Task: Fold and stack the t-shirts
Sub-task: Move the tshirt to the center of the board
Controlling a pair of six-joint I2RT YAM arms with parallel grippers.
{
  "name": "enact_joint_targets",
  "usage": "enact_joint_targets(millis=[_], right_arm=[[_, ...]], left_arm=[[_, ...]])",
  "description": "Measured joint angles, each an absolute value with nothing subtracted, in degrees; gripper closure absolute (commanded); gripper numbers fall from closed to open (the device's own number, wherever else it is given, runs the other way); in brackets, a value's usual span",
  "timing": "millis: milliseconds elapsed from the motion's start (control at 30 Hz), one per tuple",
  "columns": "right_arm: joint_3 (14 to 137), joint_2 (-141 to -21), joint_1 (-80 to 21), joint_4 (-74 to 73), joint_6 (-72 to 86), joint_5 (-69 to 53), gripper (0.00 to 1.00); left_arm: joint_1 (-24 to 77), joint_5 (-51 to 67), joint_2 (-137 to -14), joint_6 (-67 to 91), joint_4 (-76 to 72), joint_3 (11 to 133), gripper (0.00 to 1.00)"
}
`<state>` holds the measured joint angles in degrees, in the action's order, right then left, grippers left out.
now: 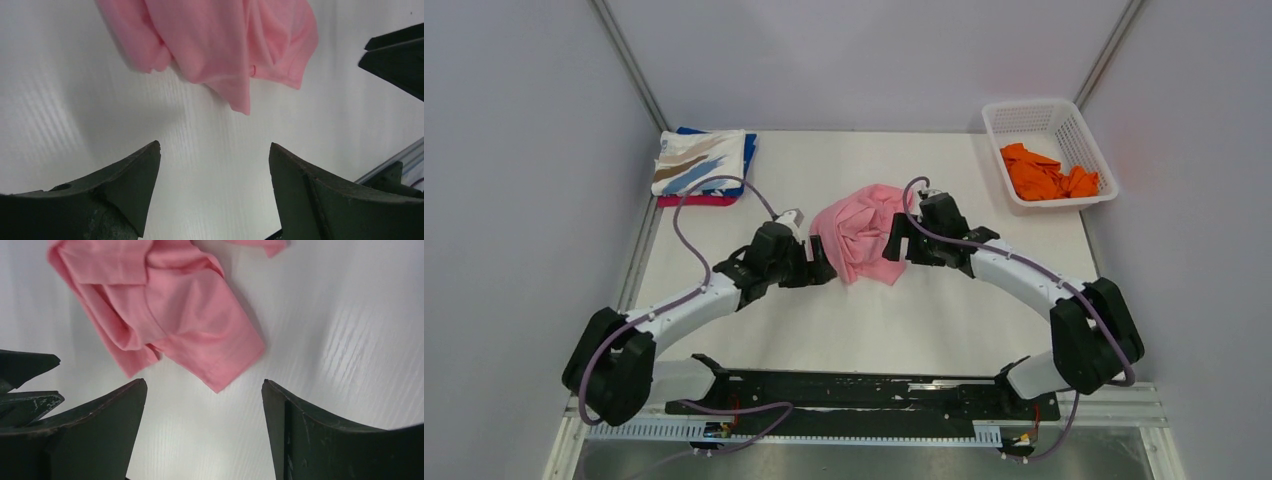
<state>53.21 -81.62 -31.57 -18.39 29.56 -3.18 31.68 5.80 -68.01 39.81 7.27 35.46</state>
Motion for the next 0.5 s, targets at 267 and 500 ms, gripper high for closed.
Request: enact_joint_targets(millis=[267,500], right_arm=[[51.37,-89.84,-29.98,-18.06,33.15,-8.01,0.25],[52.38,-94.91,-29.95,-16.01,34.72,-9.13,0.32]], left_arm=[[38.28,7.33,-83.46,41.30,1.65,42.33,0.43],[38.57,4.78,-92.68,42.22,2.20,47.86,0.73]])
